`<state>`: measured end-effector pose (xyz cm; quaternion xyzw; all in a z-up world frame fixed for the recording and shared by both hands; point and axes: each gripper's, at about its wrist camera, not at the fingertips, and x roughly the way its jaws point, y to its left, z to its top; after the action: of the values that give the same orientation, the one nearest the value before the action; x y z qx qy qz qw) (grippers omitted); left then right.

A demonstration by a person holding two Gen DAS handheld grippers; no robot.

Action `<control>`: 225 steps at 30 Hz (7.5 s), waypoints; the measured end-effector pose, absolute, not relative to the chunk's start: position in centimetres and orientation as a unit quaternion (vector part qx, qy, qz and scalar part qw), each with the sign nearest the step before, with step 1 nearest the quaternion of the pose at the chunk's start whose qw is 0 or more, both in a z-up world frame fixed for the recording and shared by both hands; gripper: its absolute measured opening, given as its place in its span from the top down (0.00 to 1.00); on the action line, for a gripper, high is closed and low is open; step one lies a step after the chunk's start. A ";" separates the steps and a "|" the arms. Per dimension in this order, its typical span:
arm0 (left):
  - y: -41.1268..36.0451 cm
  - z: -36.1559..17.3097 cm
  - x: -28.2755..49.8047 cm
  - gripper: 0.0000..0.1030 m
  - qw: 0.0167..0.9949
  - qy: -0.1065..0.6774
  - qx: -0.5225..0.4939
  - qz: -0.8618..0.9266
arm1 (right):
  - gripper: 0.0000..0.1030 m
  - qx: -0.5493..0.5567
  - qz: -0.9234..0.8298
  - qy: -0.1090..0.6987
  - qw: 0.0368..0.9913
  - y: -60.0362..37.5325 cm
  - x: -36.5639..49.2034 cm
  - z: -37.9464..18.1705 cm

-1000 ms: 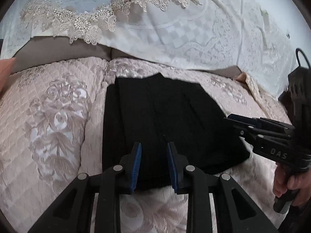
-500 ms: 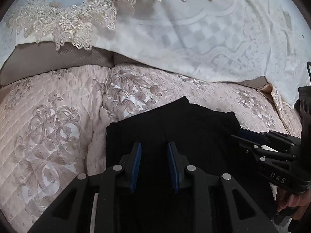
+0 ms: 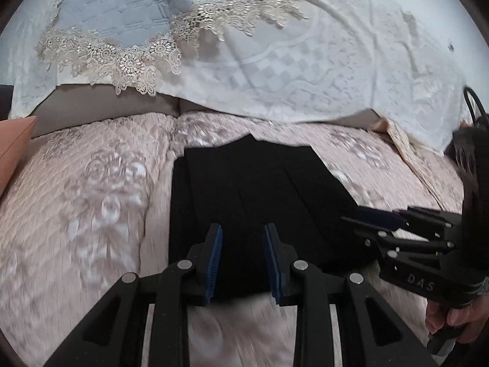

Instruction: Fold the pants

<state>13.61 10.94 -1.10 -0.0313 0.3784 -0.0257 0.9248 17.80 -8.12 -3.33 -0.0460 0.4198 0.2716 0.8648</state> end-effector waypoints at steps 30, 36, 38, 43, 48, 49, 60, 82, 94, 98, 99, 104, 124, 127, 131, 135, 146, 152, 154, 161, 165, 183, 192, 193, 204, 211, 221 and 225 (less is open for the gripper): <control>9.4 -4.0 12.9 0.68 0.909 0.414 -0.051 0.003 | 0.58 -0.033 0.221 0.397 0.890 -10.0 14.1 -3.8; 9.2 -4.8 12.9 0.63 0.901 0.431 -0.046 0.000 | 0.56 -0.071 0.216 0.419 0.879 -9.2 14.9 -5.5; 9.5 -5.1 12.8 0.64 0.893 0.448 -0.051 0.007 | 0.56 -0.070 0.215 0.420 0.879 -9.3 14.8 -5.2; 9.8 -3.7 10.6 0.64 0.899 0.434 -0.061 0.014 | 0.56 -0.056 0.217 0.408 0.885 -10.7 13.0 -3.1; 8.8 -1.7 7.6 0.63 0.908 0.415 -0.054 0.013 | 0.56 -0.055 0.238 0.392 0.887 -11.7 10.1 -1.5; 8.5 -1.3 7.0 0.63 0.910 0.411 -0.053 0.009 | 0.56 -0.055 0.241 0.389 0.888 -11.8 9.5 -1.3; 7.1 -0.7 3.6 0.63 0.916 0.399 -0.037 0.014 | 0.56 -0.051 0.246 0.387 0.887 -12.7 4.9 -1.2; 7.9 -6.2 6.1 0.54 0.903 0.427 -0.024 0.036 | 0.54 -0.101 0.232 0.417 0.873 -10.4 8.2 -6.9; 7.9 -6.5 6.4 0.44 0.906 0.421 -0.028 0.027 | 0.52 -0.092 0.236 0.419 0.872 -10.6 8.5 -7.3; 7.9 -6.5 6.4 0.44 0.906 0.421 -0.027 0.027 | 0.52 -0.090 0.237 0.420 0.871 -10.6 8.5 -7.3; 7.9 -6.5 6.4 0.44 0.906 0.421 -0.027 0.027 | 0.52 -0.090 0.237 0.420 0.872 -10.6 8.5 -7.3; 7.9 -6.5 6.4 0.44 0.906 0.421 -0.027 0.028 | 0.52 -0.089 0.237 0.420 0.872 -10.6 8.5 -7.3; 7.8 -6.6 6.4 0.42 0.905 0.423 -0.029 0.026 | 0.51 -0.085 0.237 0.419 0.872 -10.6 8.5 -7.4; 7.8 -6.6 6.5 0.42 0.905 0.424 -0.028 0.026 | 0.52 -0.085 0.237 0.419 0.872 -10.6 8.5 -7.4; 7.8 -6.6 6.5 0.42 0.905 0.425 -0.029 0.026 | 0.51 -0.084 0.237 0.419 0.872 -10.6 8.5 -7.4; 7.8 -6.6 6.5 0.41 0.904 0.426 -0.029 0.028 | 0.51 -0.085 0.236 0.419 0.872 -10.6 8.5 -7.4; 7.8 -6.6 6.6 0.39 0.903 0.428 -0.032 0.027 | 0.51 -0.084 0.236 0.419 0.873 -10.6 8.4 -7.4; 7.7 -6.6 6.7 0.35 0.902 0.431 -0.032 0.027 | 0.51 -0.084 0.236 0.419 0.873 -10.6 8.4 -7.4; 7.7 -6.6 6.7 0.35 0.901 0.431 -0.031 0.026 | 0.51 -0.084 0.236 0.419 0.873 -10.6 8.4 -7.4; 7.7 -6.6 6.8 0.34 0.901 0.432 -0.031 0.026 | 0.51 -0.084 0.236 0.419 0.873 -10.6 8.4 -7.4; 7.7 -6.6 6.8 0.34 0.901 0.432 -0.030 0.026 | 0.51 -0.084 0.236 0.419 0.873 -10.5 8.4 -7.4; 7.7 -6.6 6.8 0.33 0.901 0.432 -0.030 0.026 | 0.51 -0.084 0.235 0.419 0.873 -10.5 8.4 -7.4; 7.7 -6.5 6.8 0.33 0.901 0.433 -0.030 0.026 | 0.51 -0.084 0.235 0.419 0.873 -10.5 8.4 -7.4; 7.7 -6.5 6.8 0.33 0.901 0.433 -0.030 0.026 | 0.51 -0.084 0.235 0.419 0.873 -10.5 8.4 -7.4; 7.7 -6.6 6.8 0.33 0.901 0.433 -0.030 0.026 | 0.51 -0.084 0.235 0.418 0.873 -10.5 8.4 -7.5; 7.7 -6.6 6.8 0.33 0.901 0.433 -0.030 0.026 | 0.51 -0.084 0.235 0.418 0.873 -10.5 8.4 -7.5; 7.7 -6.6 6.8 0.32 0.901 0.433 -0.030 0.026 | 0.51 -0.084 0.235 0.418 0.874 -10.5 8.3 -7.5; 7.7 -6.6 6.8 0.32 0.901 0.433 -0.030 0.026 | 0.51 -0.084 0.234 0.418 0.874 -10.4 8.3 -7.5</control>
<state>6.82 7.75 -6.60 -0.0304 0.4329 0.0258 0.9006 8.33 -10.45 -7.48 -0.0838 0.4182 0.2344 0.8736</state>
